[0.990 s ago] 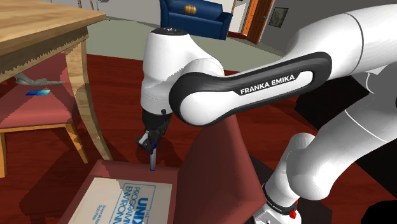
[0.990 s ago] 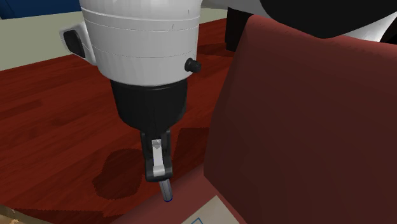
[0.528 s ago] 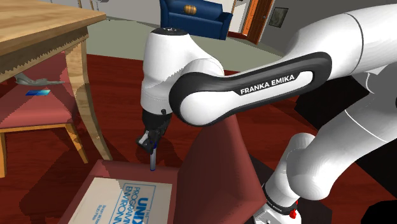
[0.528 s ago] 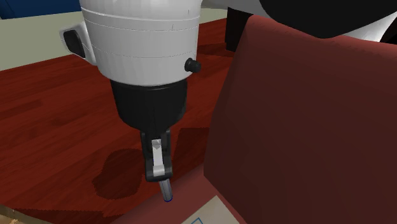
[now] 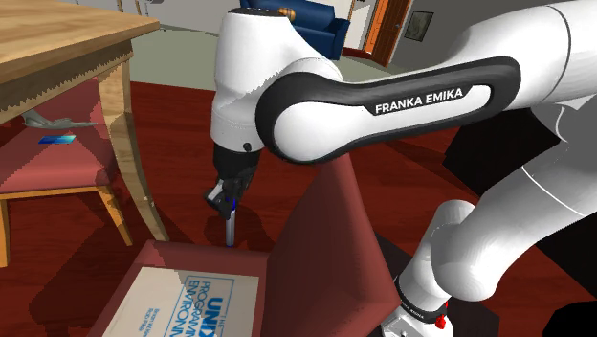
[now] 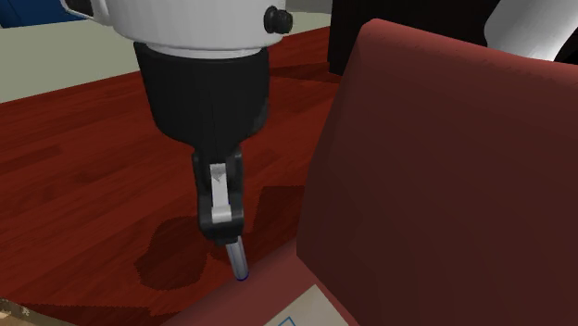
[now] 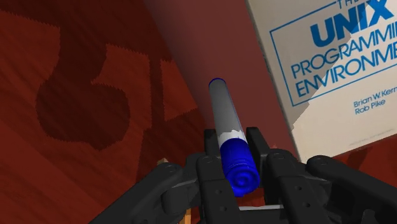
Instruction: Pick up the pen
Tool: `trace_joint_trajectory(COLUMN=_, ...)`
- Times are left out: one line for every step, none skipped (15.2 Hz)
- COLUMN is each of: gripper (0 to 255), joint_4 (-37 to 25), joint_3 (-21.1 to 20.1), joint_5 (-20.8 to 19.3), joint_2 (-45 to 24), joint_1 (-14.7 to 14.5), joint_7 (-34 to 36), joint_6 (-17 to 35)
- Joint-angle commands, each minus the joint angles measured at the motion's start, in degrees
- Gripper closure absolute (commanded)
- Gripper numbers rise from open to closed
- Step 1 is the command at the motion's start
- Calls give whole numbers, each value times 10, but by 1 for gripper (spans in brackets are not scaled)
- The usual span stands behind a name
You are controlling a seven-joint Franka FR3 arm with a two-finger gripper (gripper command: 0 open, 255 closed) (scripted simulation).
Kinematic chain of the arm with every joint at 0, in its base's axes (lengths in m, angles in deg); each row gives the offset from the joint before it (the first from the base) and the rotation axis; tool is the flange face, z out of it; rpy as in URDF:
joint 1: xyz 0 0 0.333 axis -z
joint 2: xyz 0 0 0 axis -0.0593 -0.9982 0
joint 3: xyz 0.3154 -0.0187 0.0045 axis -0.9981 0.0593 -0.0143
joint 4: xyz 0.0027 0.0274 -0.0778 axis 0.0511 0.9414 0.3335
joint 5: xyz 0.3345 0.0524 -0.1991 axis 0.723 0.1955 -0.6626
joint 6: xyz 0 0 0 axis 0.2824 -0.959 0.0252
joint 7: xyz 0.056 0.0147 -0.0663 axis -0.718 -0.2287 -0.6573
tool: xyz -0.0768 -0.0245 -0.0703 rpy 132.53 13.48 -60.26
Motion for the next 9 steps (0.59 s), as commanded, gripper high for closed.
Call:
trace_joint_trajectory(gripper=255, joint_4=-12, joint_3=1, joint_5=1, joint_2=3, joint_1=0, joint_7=-1, joint_6=-15)
trace_joint_trajectory(gripper=255, joint_4=-19, joint_3=2, joint_5=1, joint_2=4, joint_1=0, joint_7=-1, joint_6=-23)
trace_joint_trajectory(gripper=255, joint_4=-26, joint_3=3, joint_5=1, joint_2=5, joint_1=0, joint_7=-1, joint_6=-31)
trace_joint_trajectory(gripper=255, joint_4=-33, joint_3=4, joint_5=1, joint_2=6, joint_1=1, joint_7=-2, joint_6=-39)
trace_joint_trajectory(gripper=255, joint_4=-40, joint_3=4, joint_5=1, joint_2=7, joint_1=1, joint_7=-2, joint_6=-47)
trace_joint_trajectory(gripper=255, joint_4=-47, joint_3=5, joint_5=1, joint_2=8, joint_1=1, joint_7=-2, joint_6=-54)
trace_joint_trajectory(gripper=255, joint_4=-54, joint_3=6, joint_5=0, joint_2=8, joint_1=1, joint_7=-2, joint_6=-62)
trace_joint_trajectory(gripper=255, joint_4=-55, joint_3=6, joint_5=0, joint_2=8, joint_1=1, joint_7=-2, joint_6=-63)
trace_joint_trajectory(gripper=255, joint_4=-55, joint_3=6, joint_5=0, joint_2=8, joint_1=1, joint_7=-2, joint_6=-63)
